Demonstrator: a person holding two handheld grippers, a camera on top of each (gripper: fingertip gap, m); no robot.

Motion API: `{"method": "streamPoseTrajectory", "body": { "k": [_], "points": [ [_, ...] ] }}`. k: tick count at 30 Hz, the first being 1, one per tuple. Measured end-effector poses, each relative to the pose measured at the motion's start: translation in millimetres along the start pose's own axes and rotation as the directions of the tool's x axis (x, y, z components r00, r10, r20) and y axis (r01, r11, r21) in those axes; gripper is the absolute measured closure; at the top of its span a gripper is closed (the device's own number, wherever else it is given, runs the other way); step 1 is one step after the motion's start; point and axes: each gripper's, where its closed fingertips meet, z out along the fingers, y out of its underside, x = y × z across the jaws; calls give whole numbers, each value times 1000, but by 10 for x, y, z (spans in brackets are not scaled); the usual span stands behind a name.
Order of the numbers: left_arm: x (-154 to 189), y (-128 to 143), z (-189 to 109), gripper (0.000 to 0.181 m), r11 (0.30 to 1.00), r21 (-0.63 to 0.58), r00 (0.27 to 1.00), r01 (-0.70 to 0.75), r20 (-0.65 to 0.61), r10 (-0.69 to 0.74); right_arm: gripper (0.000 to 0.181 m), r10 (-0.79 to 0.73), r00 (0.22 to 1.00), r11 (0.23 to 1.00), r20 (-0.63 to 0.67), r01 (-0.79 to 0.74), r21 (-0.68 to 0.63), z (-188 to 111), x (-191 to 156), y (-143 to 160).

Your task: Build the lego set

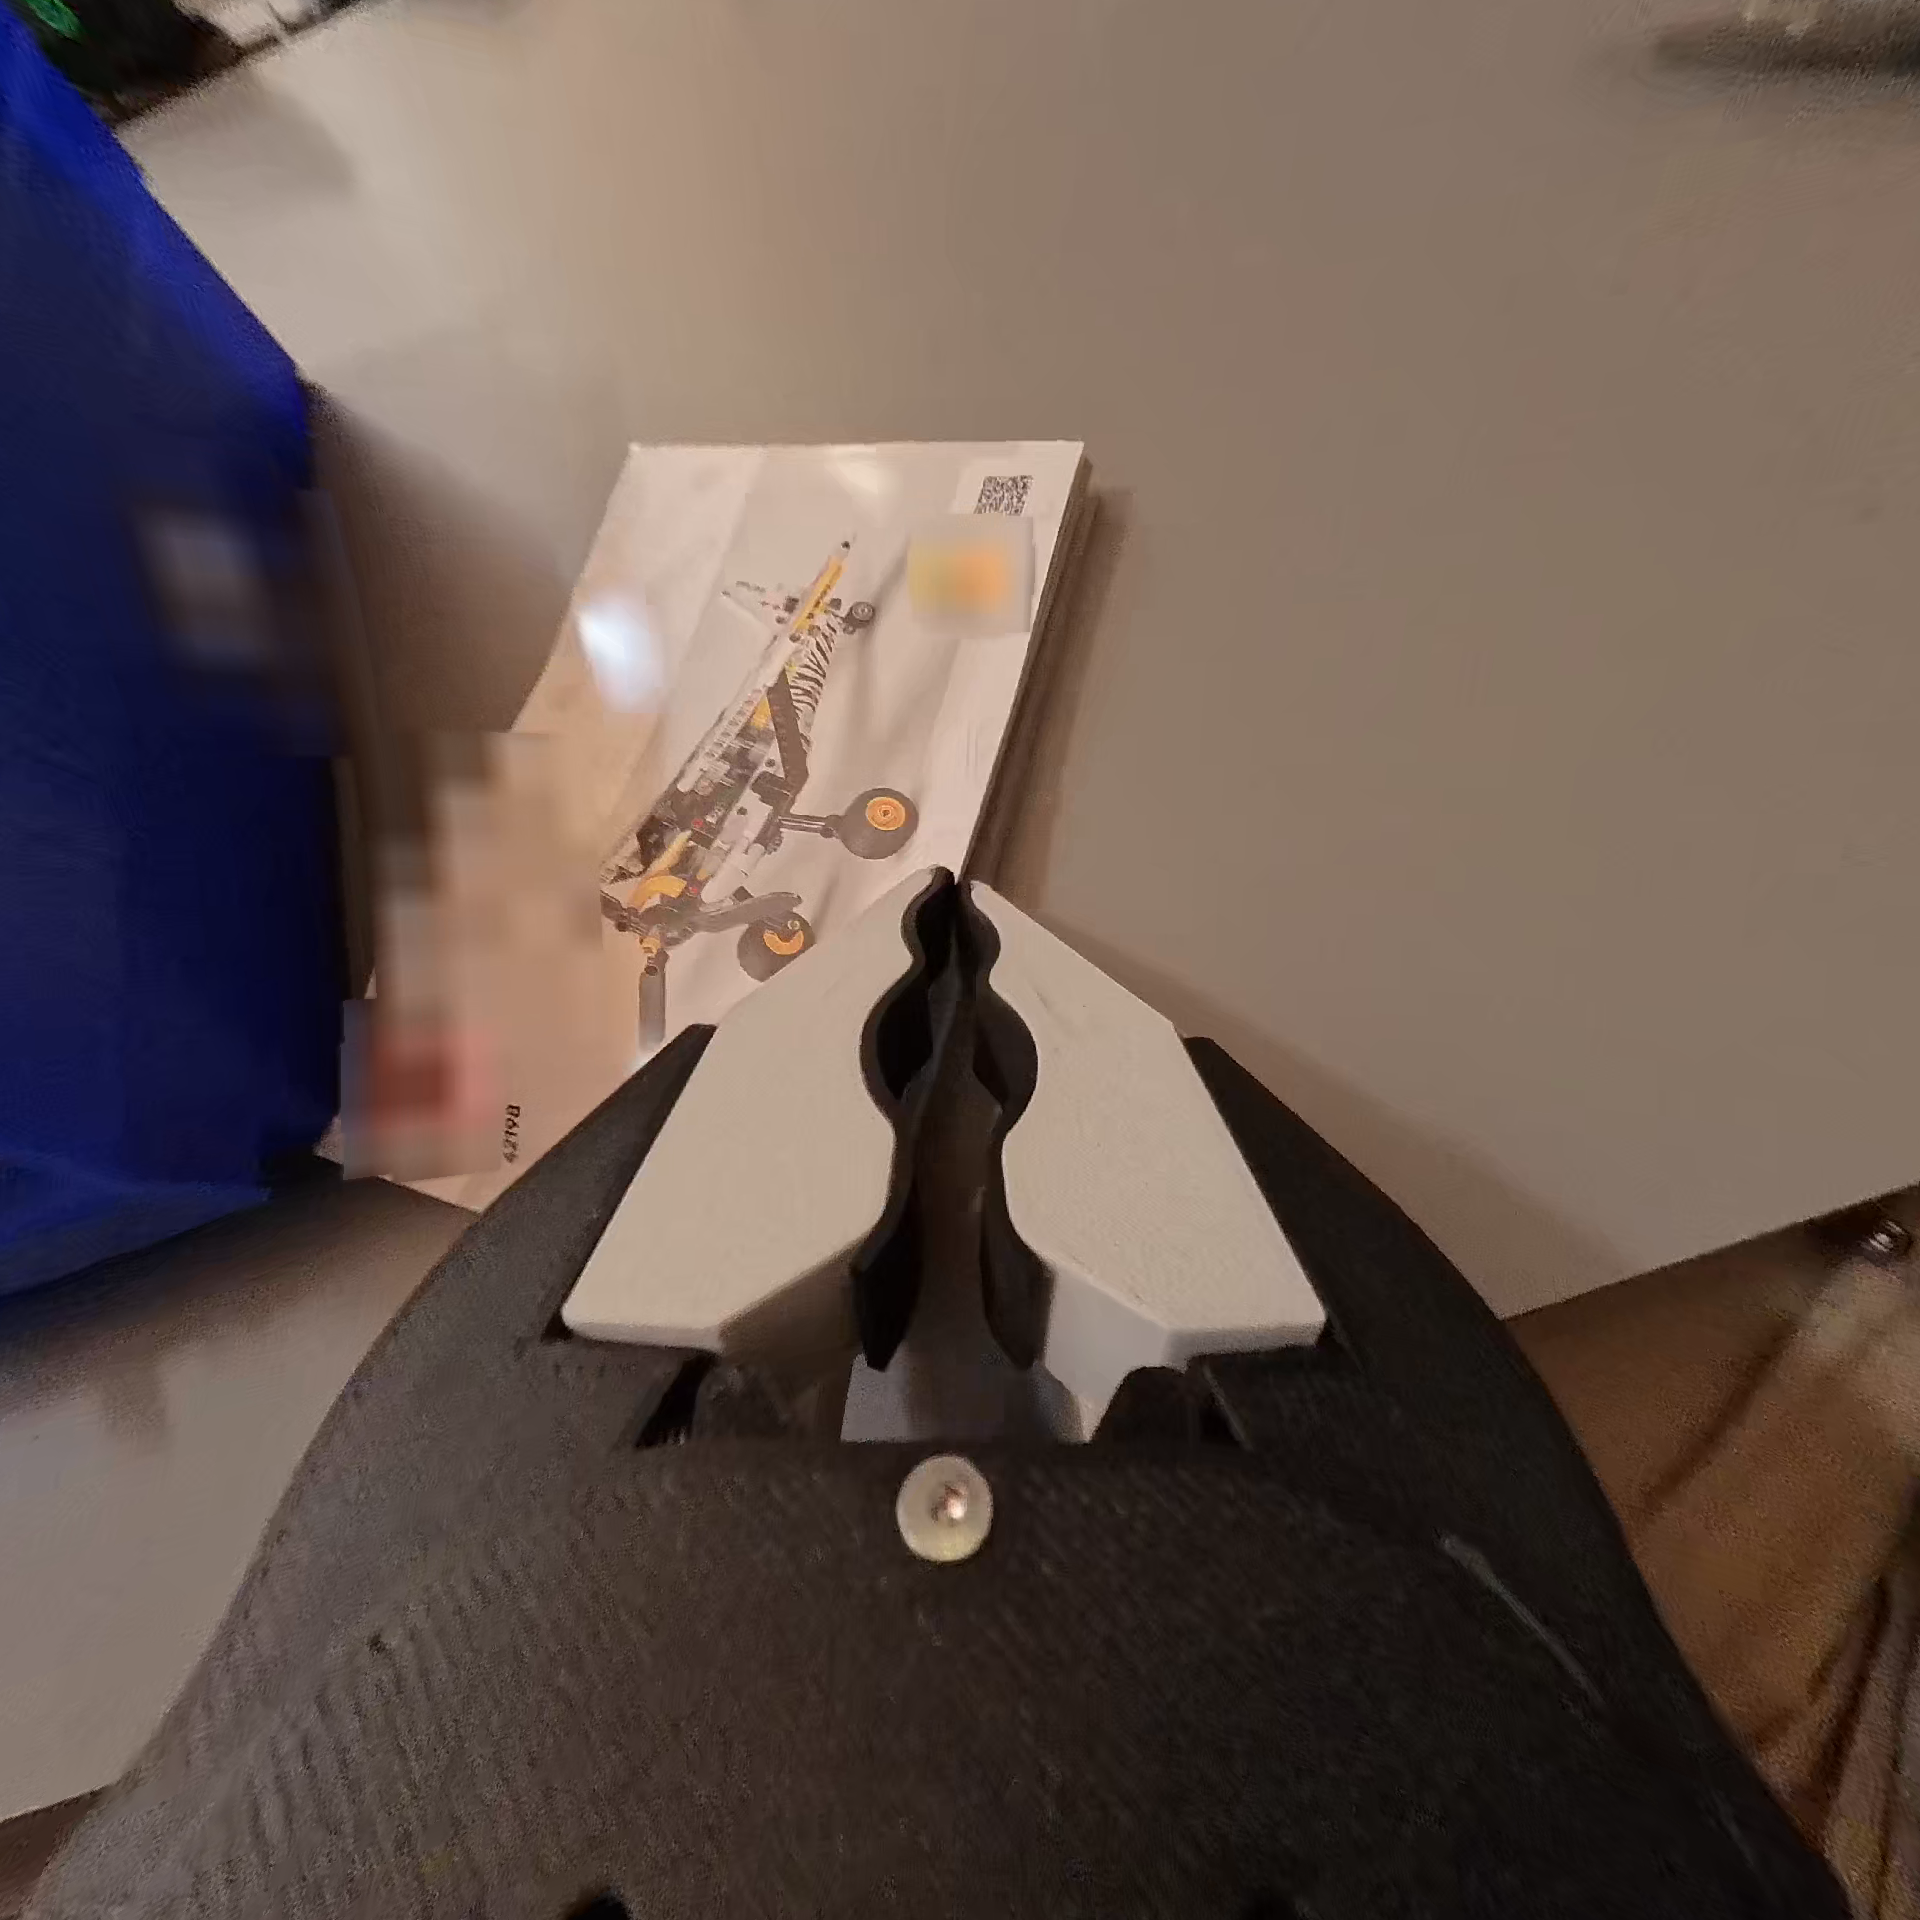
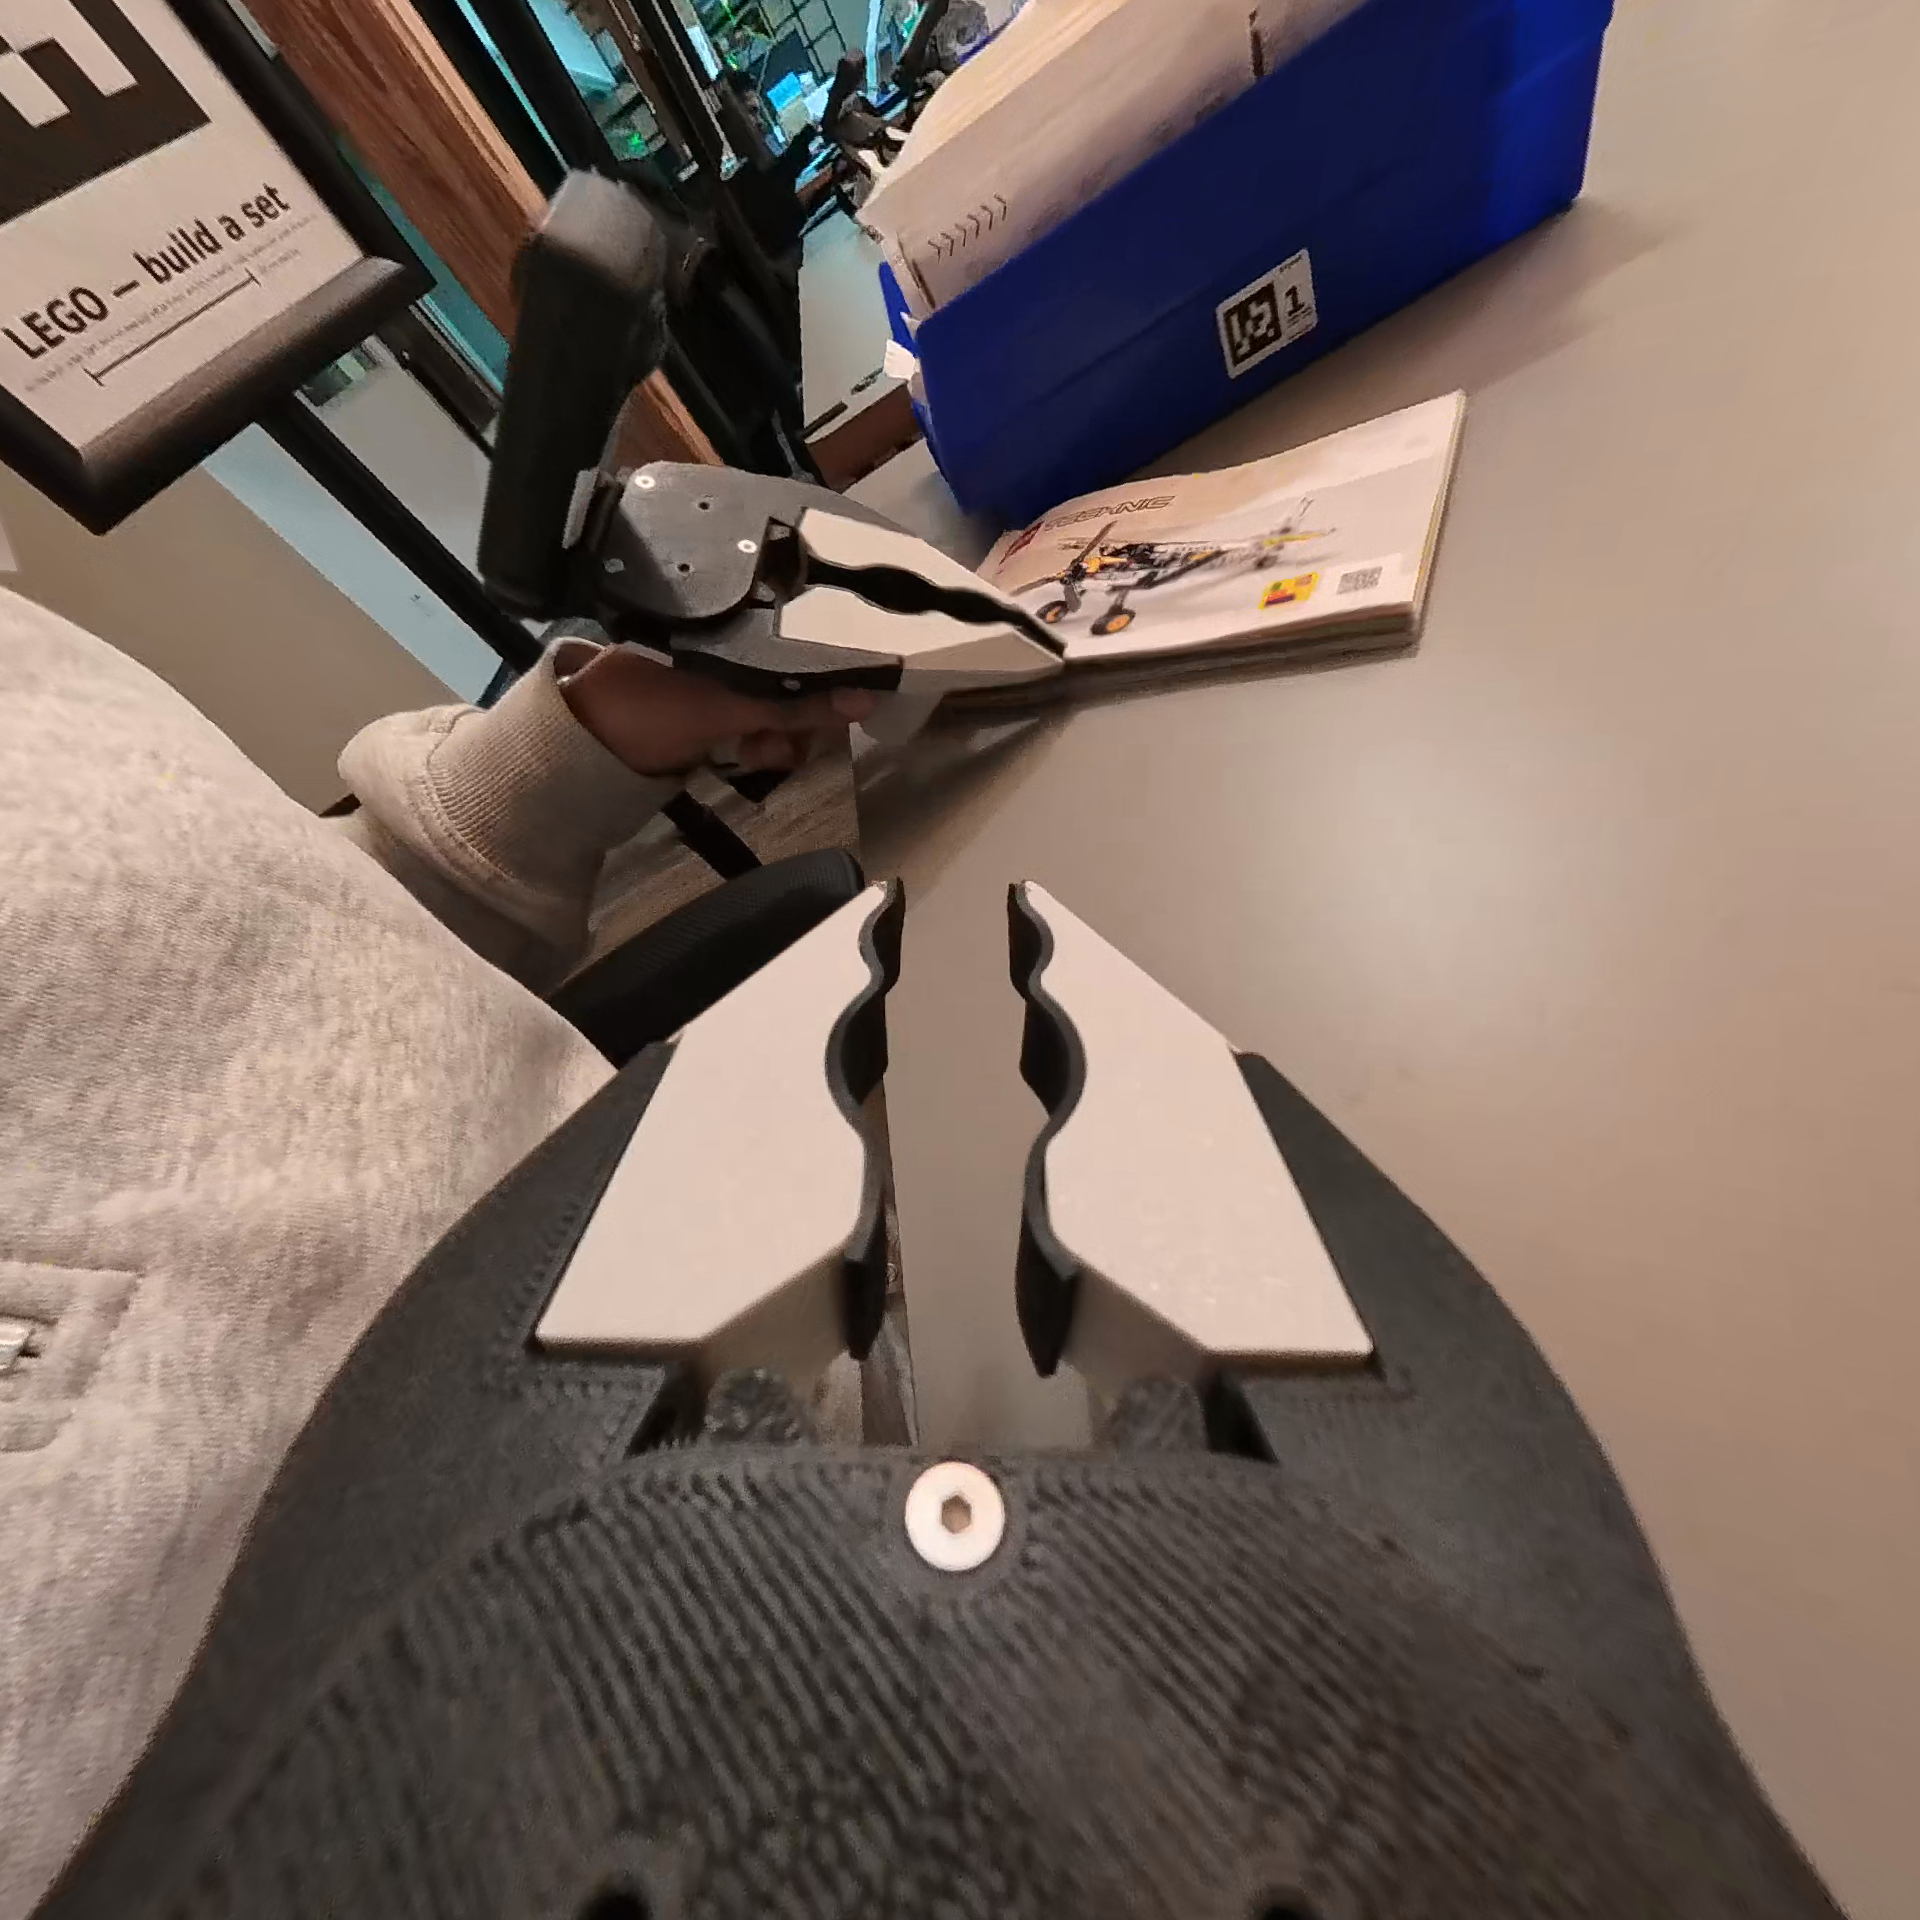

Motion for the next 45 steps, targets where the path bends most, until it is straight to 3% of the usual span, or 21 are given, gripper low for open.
{"method": "streamPoseTrajectory", "body": {
  "k": [7,10,13,15,20,24,30,38,41,45],
  "points": [
    [-210,-203,-176,179,991,122,996,57,64,-65,163,-10,1000,1000,-3,10,-7,5,4,16],
    [-288,-123,-161,154,996,82,993,39,112,-48,163,-6,1000,1000,0,6,-2,5,7,8],
    [-336,-109,-170,141,994,94,987,59,143,-72,163,-4,1000,1000,-1,4,-1,4,10,4],
    [-301,-16,-131,125,998,36,991,46,126,-50,163,-3,1000,1000,1,3,-2,8,8,4],
    [-251,144,-54,112,999,-48,994,16,111,-11,163,-8,1000,1000,6,8,-9,26,-7,15],
    [-410,207,-30,114,998,-65,980,27,198,-13,163,-12,1000,1000,7,12,-16,41,-12,39],
    [-340,194,-26,127,996,-50,987,78,142,-70,163,-54,997,998,-50,52,-34,-15,98,52],
    [-474,49,-158,118,981,48,973,189,126,-193,164,-33,998,999,-48,32,-15,-97,136,51],
    [-500,-17,-204,120,982,91,973,163,152,-175,164,-34,998,999,-52,33,-16,-112,151,74],
    [-531,-196,-269,133,981,192,957,33,277,-86,164,-28,999,1000,-40,28,-4,-117,133,81]
  ]
}}
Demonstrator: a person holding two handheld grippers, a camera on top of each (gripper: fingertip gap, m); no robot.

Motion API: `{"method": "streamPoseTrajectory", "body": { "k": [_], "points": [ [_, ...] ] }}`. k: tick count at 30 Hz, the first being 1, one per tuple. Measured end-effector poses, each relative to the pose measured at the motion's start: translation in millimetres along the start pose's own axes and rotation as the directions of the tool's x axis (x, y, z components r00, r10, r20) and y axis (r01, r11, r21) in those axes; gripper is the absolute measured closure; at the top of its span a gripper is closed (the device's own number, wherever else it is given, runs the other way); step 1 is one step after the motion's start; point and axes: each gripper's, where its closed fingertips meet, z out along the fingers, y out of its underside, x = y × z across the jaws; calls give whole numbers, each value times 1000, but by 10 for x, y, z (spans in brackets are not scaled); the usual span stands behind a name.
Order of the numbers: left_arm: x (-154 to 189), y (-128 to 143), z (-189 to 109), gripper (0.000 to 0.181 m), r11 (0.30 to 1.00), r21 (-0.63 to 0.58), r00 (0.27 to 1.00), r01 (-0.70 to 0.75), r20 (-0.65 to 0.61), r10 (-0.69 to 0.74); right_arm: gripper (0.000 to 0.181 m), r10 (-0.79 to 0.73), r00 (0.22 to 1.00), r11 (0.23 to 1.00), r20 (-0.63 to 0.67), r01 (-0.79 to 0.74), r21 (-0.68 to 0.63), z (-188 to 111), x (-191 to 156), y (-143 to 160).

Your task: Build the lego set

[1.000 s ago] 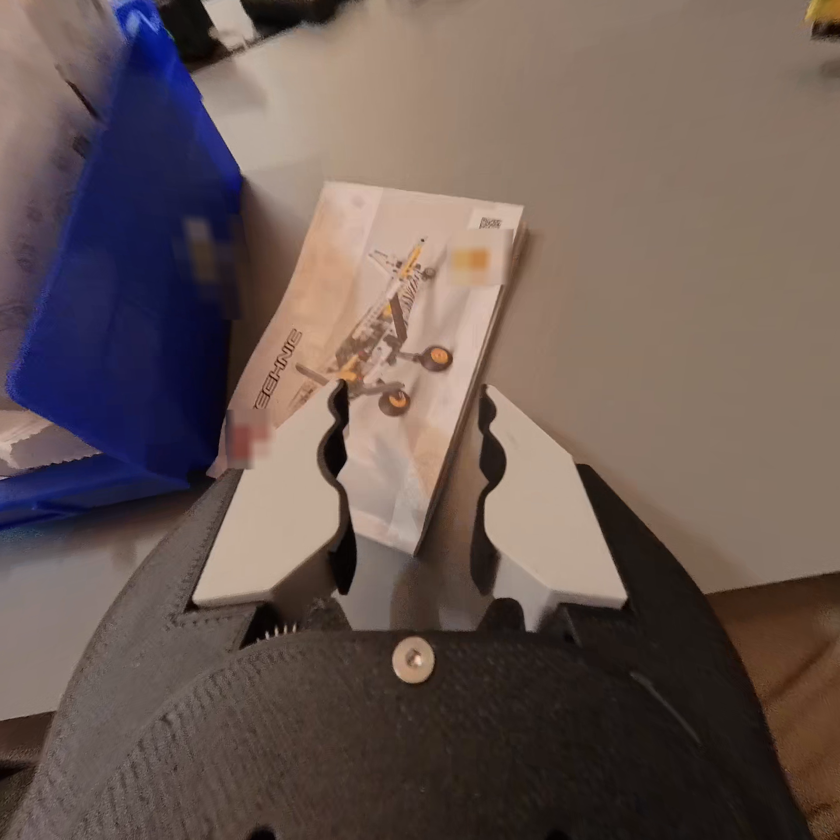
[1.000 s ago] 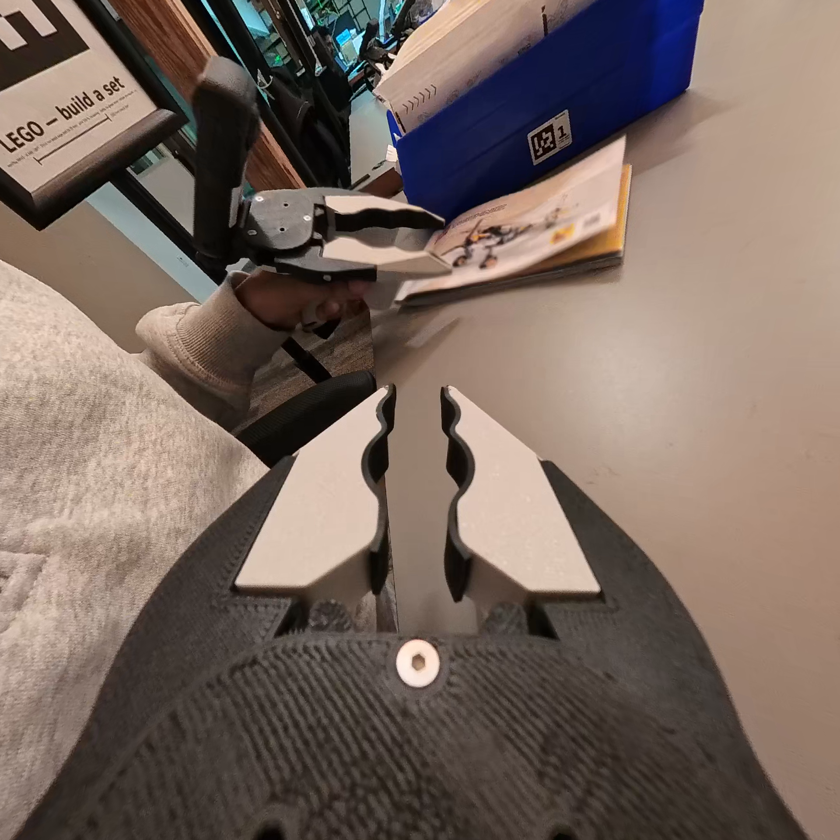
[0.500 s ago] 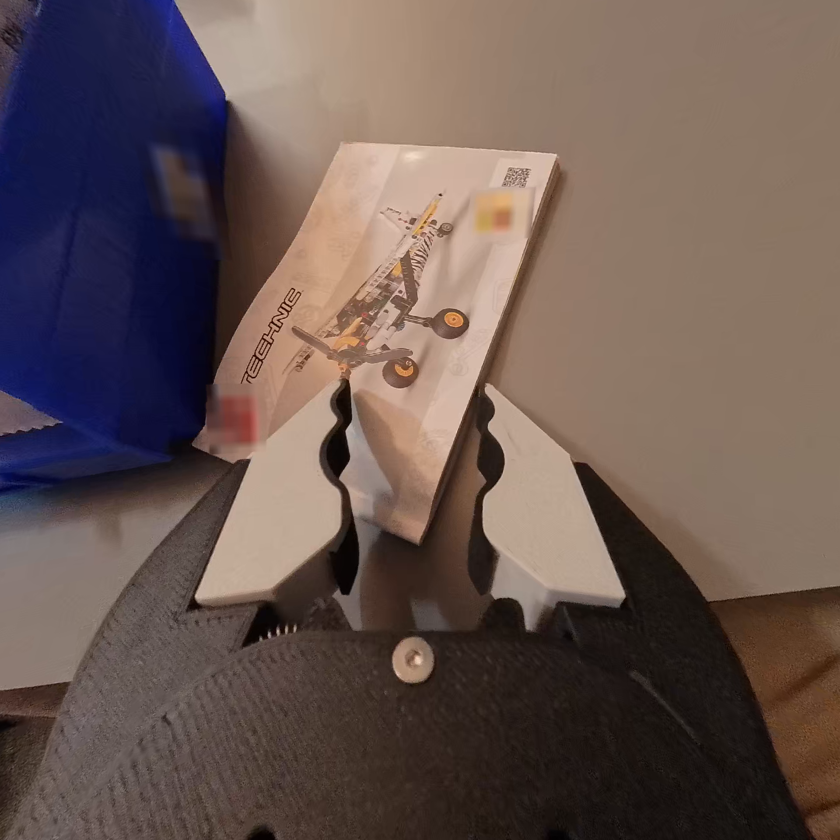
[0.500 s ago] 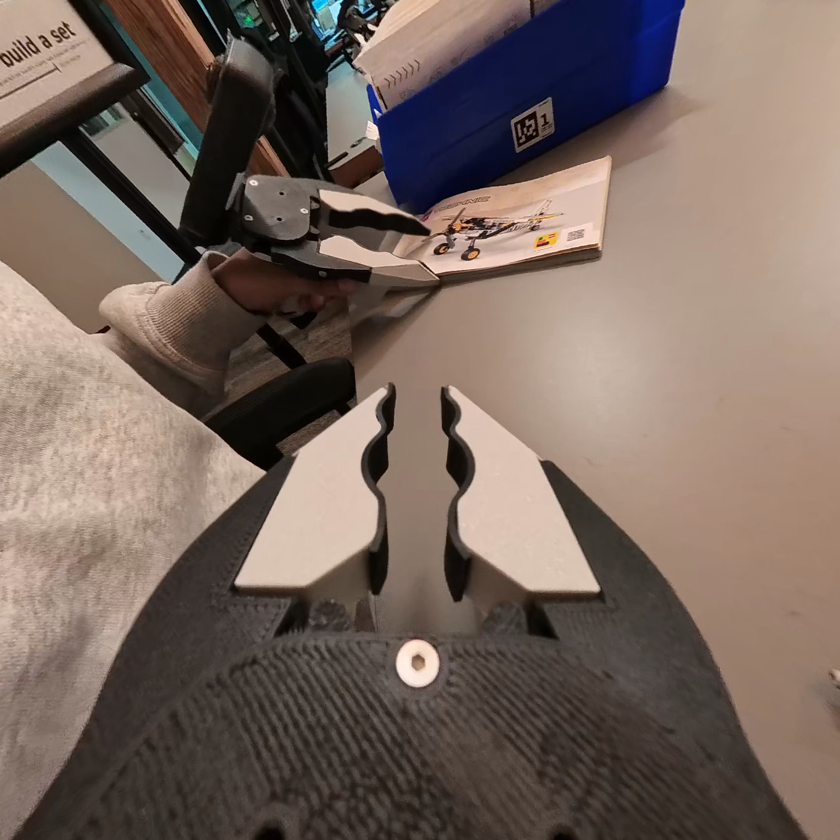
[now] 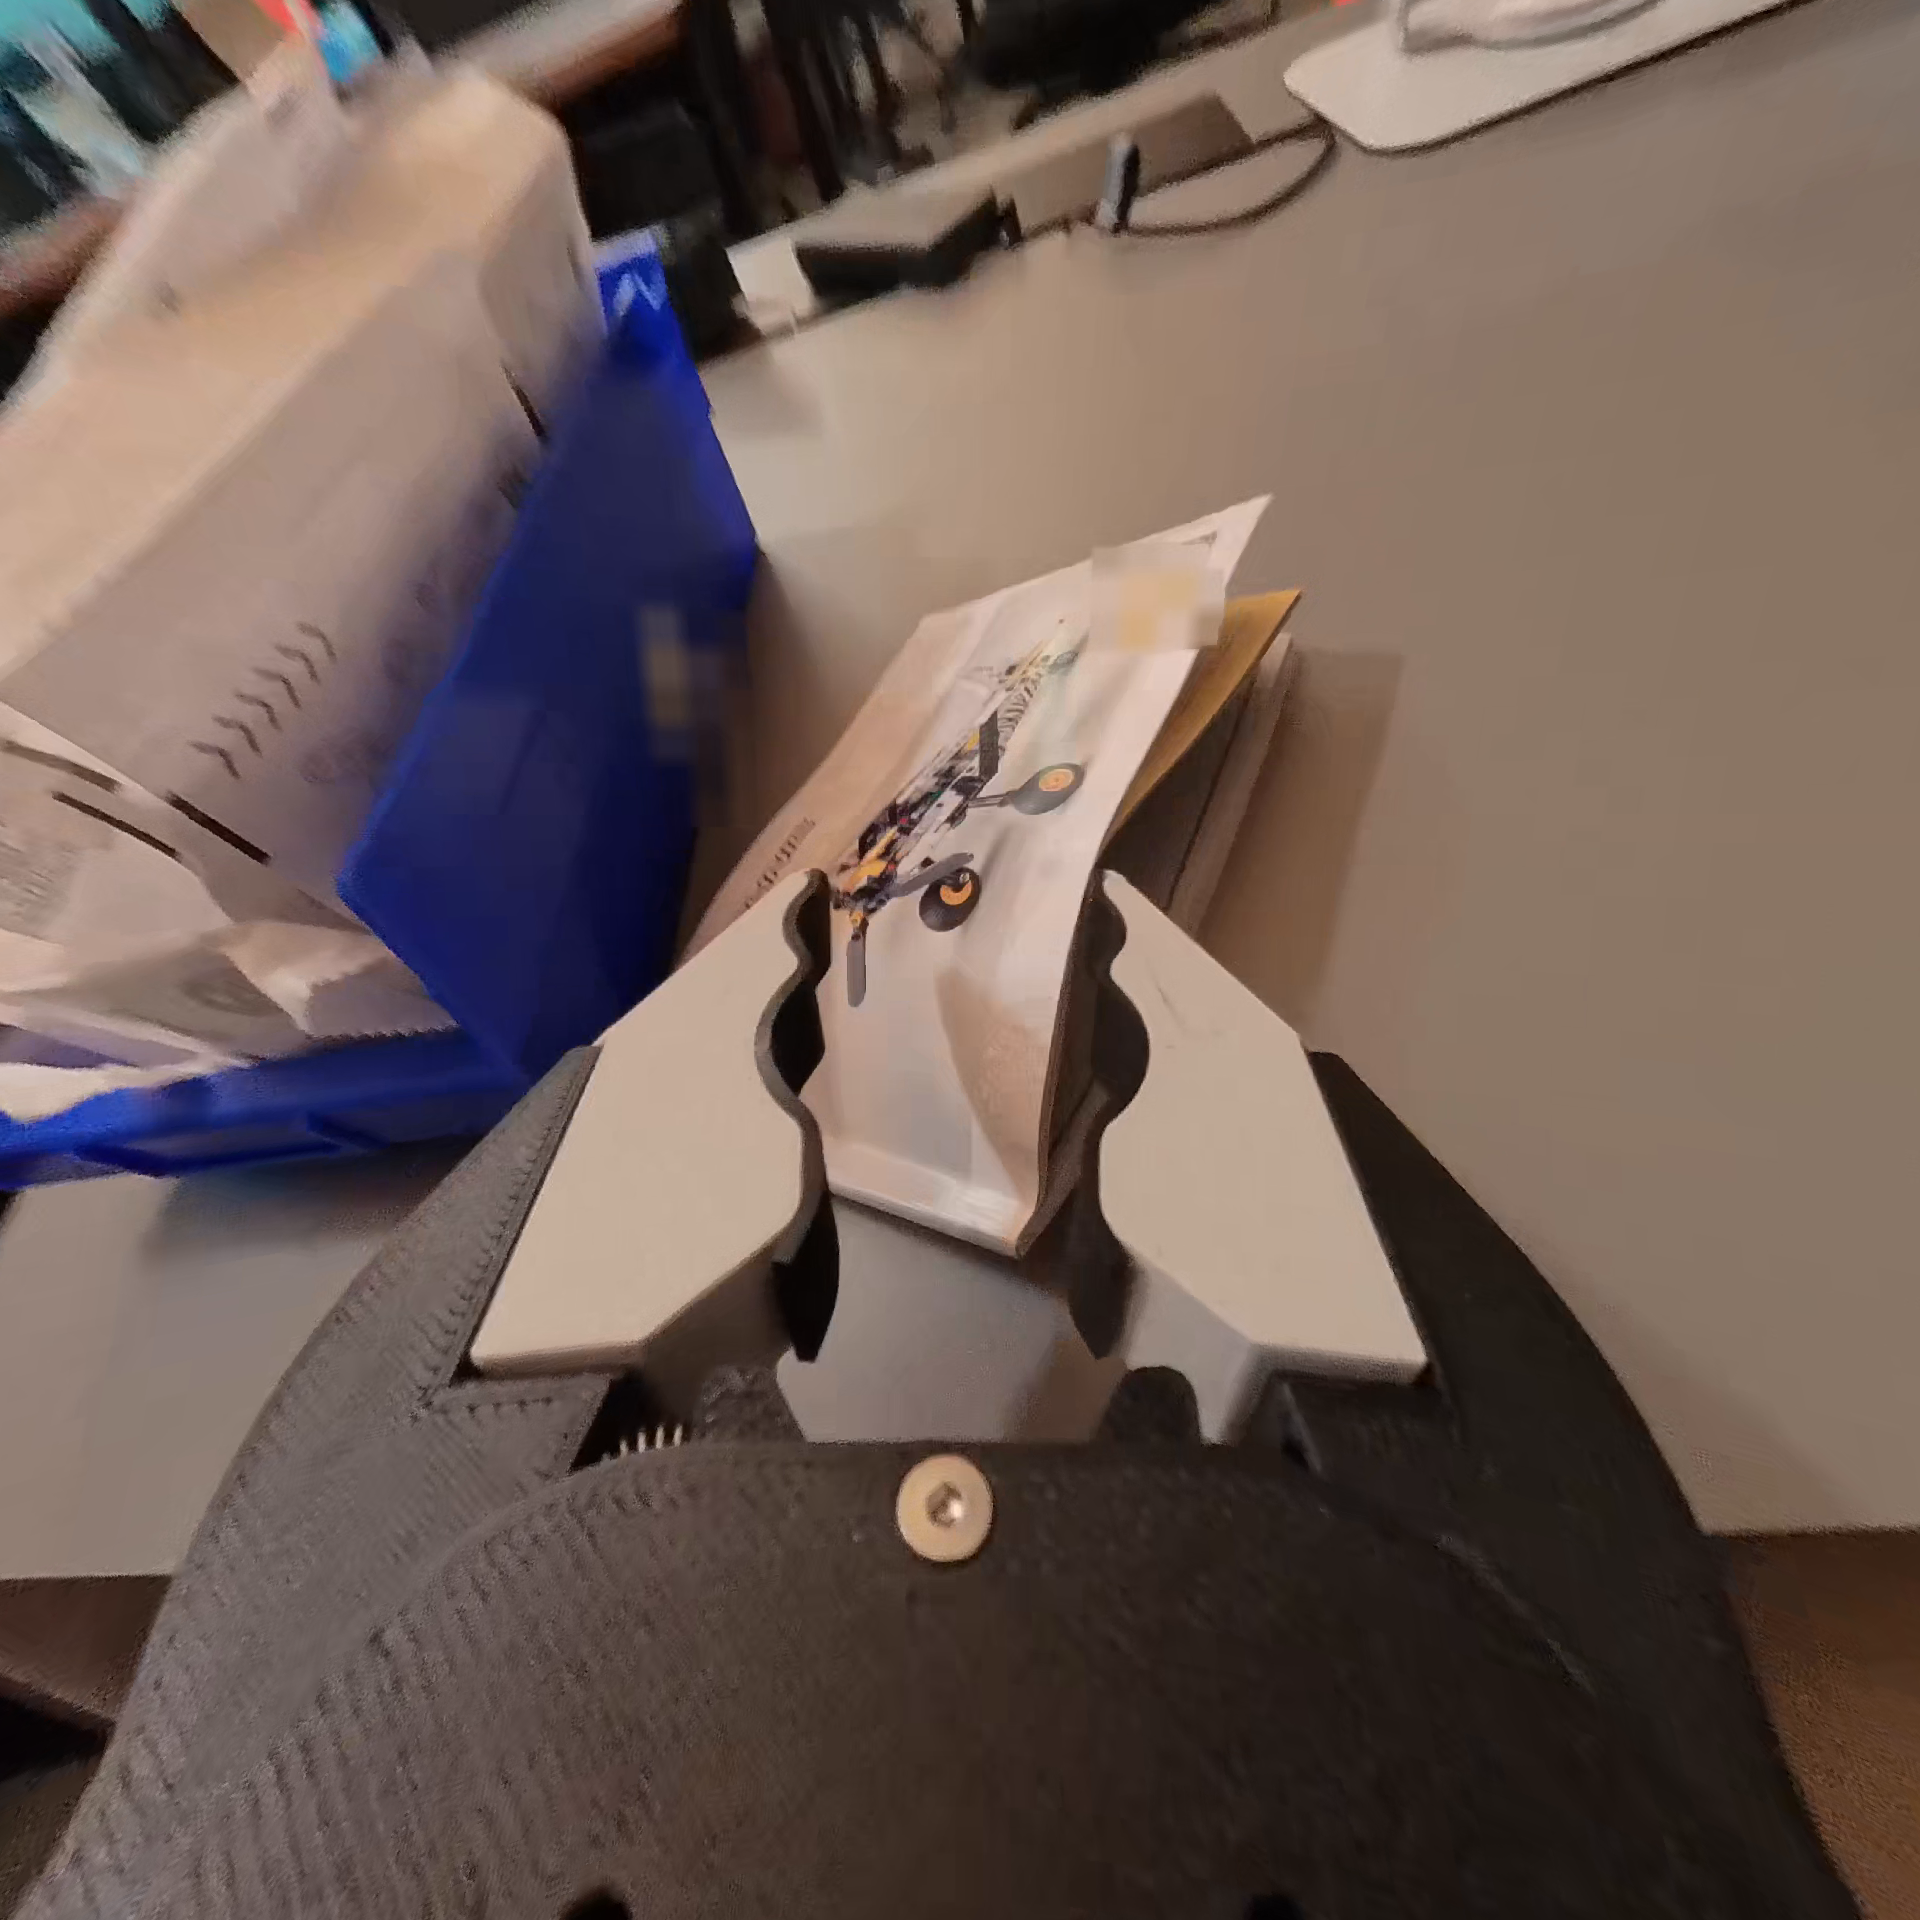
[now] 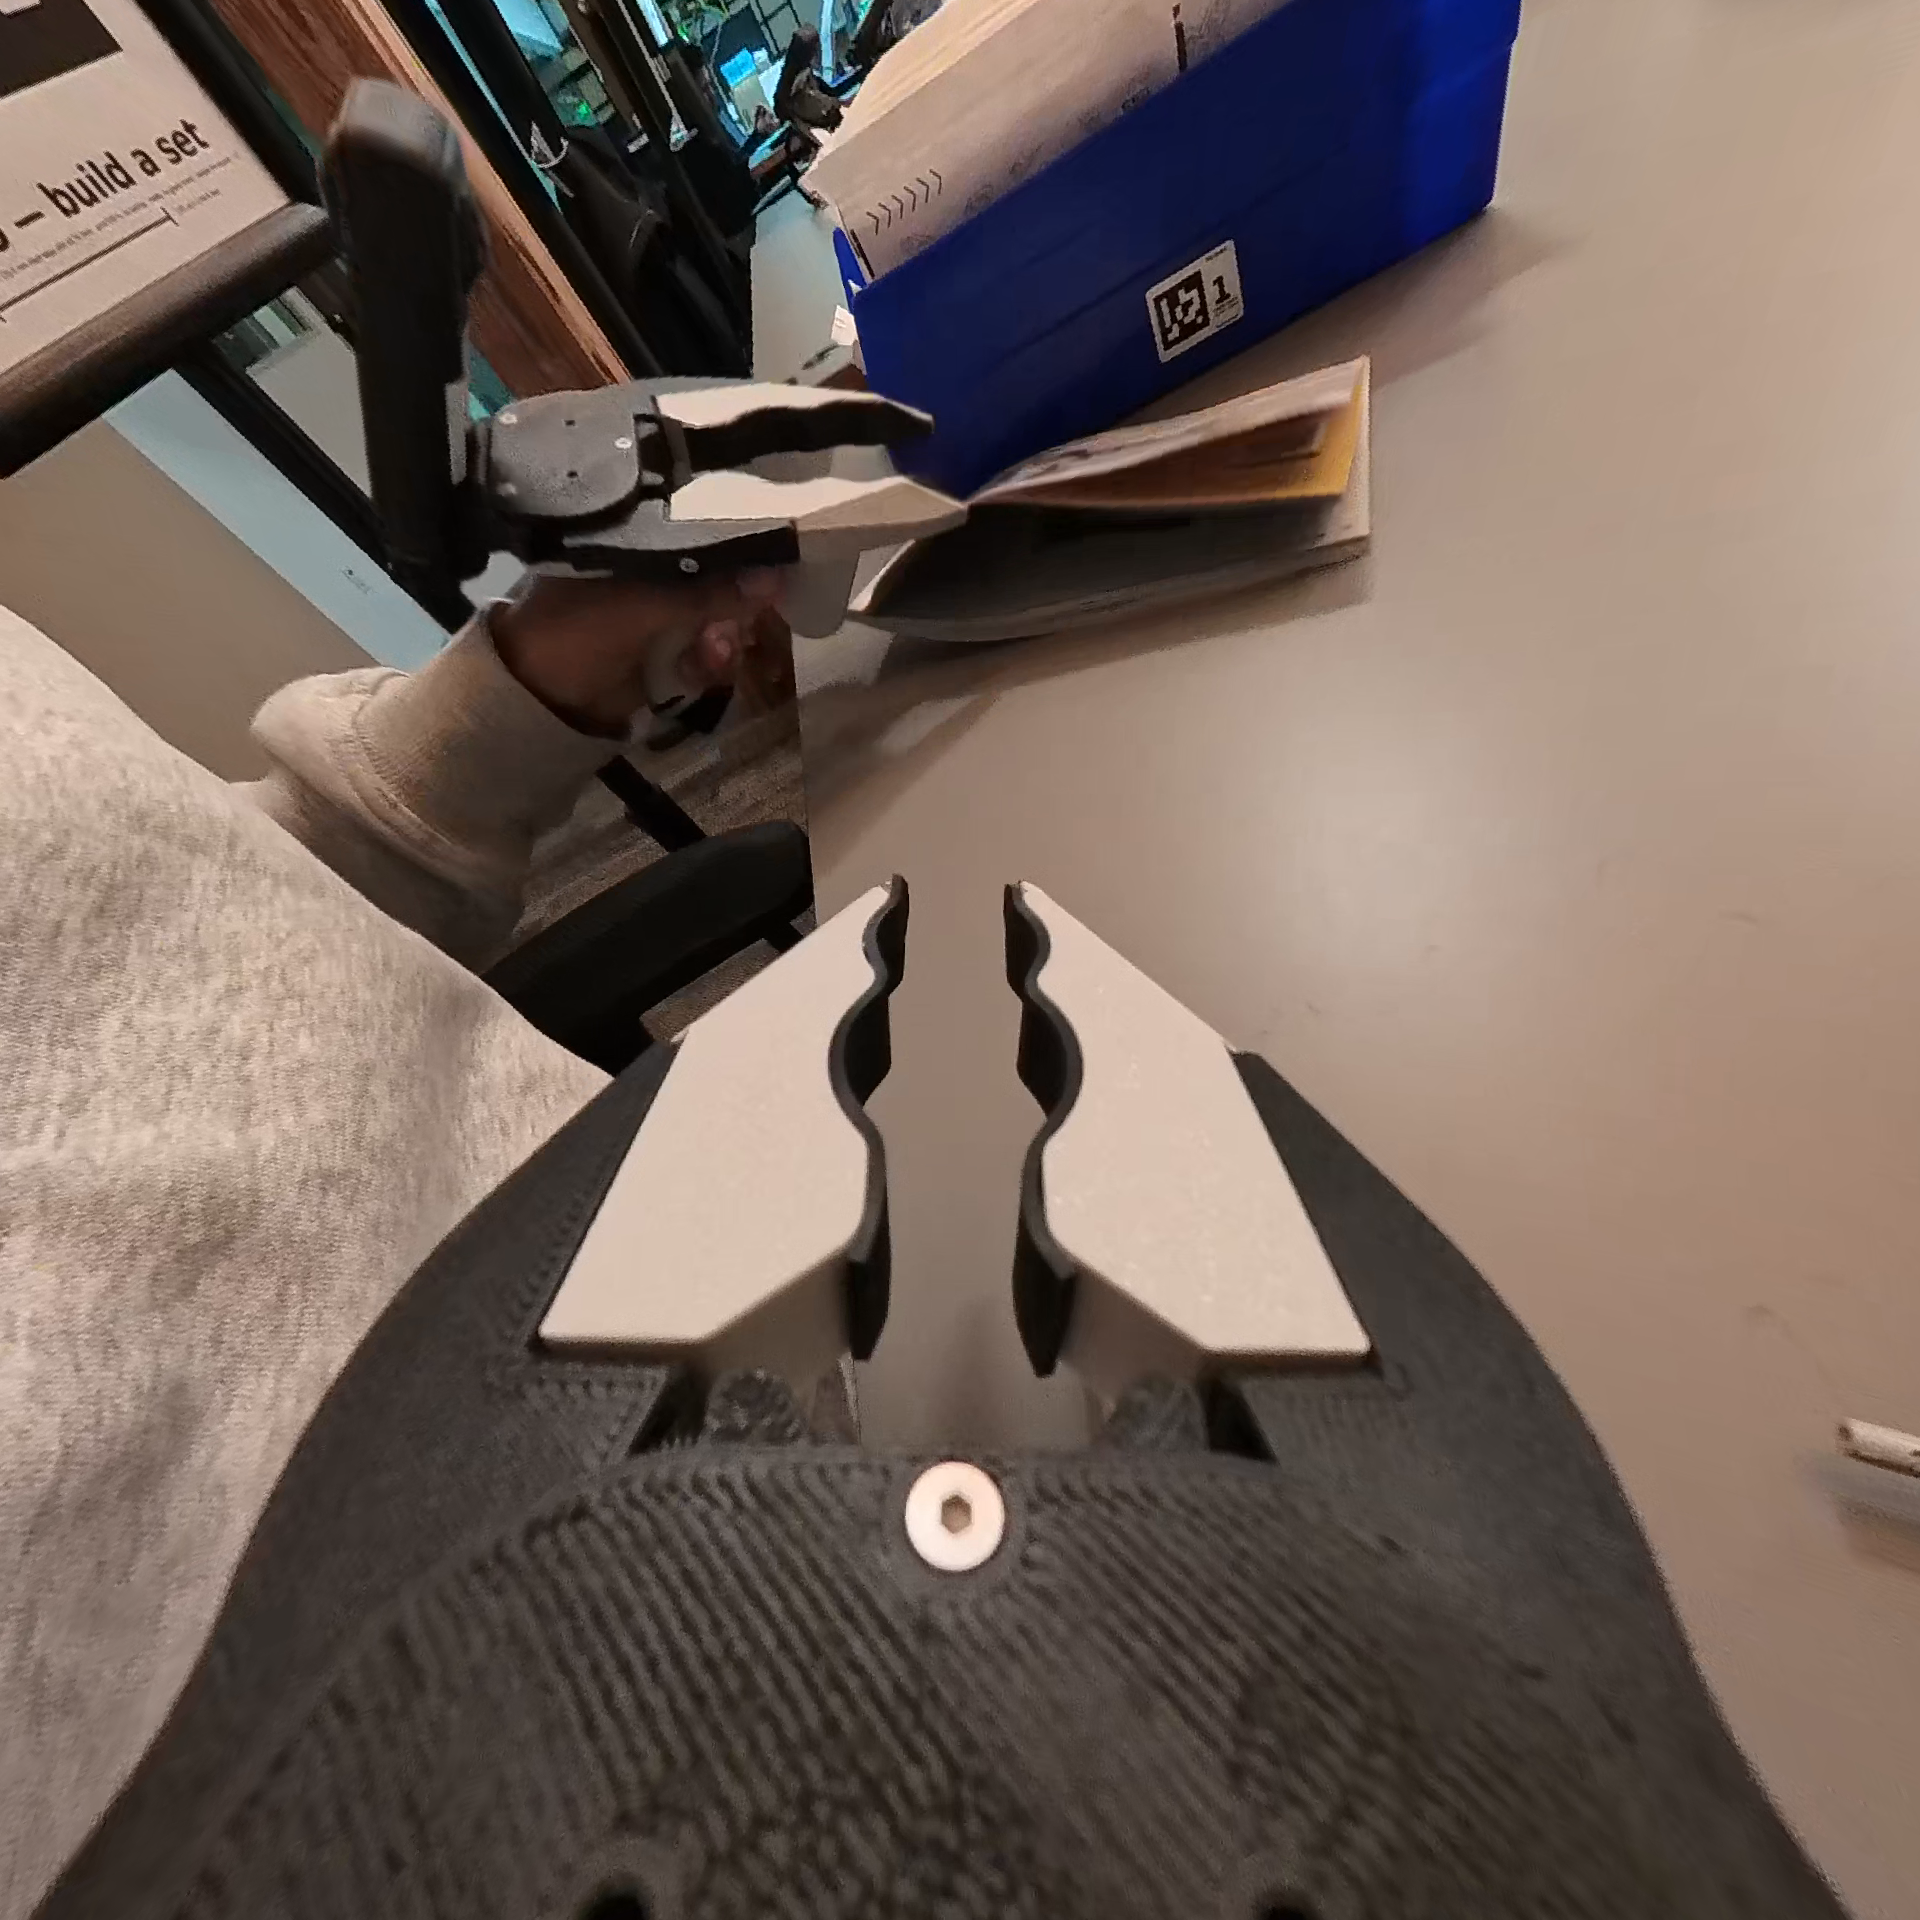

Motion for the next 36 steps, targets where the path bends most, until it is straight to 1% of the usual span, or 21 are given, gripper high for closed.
{"method": "streamPoseTrajectory", "body": {
  "k": [3,6,8,9,12,13,18,19,20,21,24,25,28,31,33,34,35,36],
  "points": [
    [-24,-86,6,135,994,53,991,-93,104,87,164,19,1000,1000,22,-19,15,-7,-22,-1],
    [-25,-77,52,130,990,35,978,-138,165,130,165,42,998,998,39,-44,45,-40,-29,-36],
    [11,-9,107,127,986,-26,972,-163,164,165,166,56,997,996,50,-59,63,-66,-31,-55],
    [78,59,148,132,979,-78,972,-187,128,196,166,62,997,995,55,-66,73,-78,-33,-65],
    [124,331,263,123,929,-277,953,-245,106,283,166,74,994,991,82,-83,105,-130,-68,-87],
    [123,302,275,126,926,-269,945,-263,122,304,167,76,992,989,97,-87,120,-157,-93,-98],
    [19,230,285,132,884,-311,886,-349,198,419,167,99,983,973,153,-128,192,-307,-173,-135],
    [22,223,290,136,879,-311,880,-362,196,432,167,102,981,969,162,-135,206,-336,-181,-143],
    [49,221,301,145,877,-307,882,-369,180,435,167,104,980,965,170,-141,219,-363,-187,-150],
    [80,223,310,160,881,-302,891,-364,162,424,166,106,979,963,176,-145,229,-388,-193,-152],
    [85,183,327,169,917,-275,928,-291,152,340,166,94,977,958,194,-141,249,-454,-235,-141],
    [77,124,325,172,933,-243,939,-265,155,307,166,85,977,957,196,-135,257,-479,-250,-142],
    [121,-144,293,176,977,-119,973,-179,125,193,166,69,979,956,194,-121,269,-530,-270,-134],
    [334,-532,197,176,995,60,997,-78,11,78,165,73,977,955,199,-126,269,-561,-275,-116],
    [398,-747,110,177,984,164,997,63,-51,-56,165,76,978,952,196,-130,276,-592,-268,-114],
    [386,-818,67,177,964,209,985,162,-86,-147,165,79,978,951,192,-132,281,-608,-261,-114],
    [348,-868,24,178,925,256,958,282,-131,-256,165,82,979,949,187,-134,285,-622,-251,-114],
    [308,-895,-23,177,855,301,905,422,-203,-375,165,87,980,948,181,-137,289,-634,-239,-113]
  ]
}}
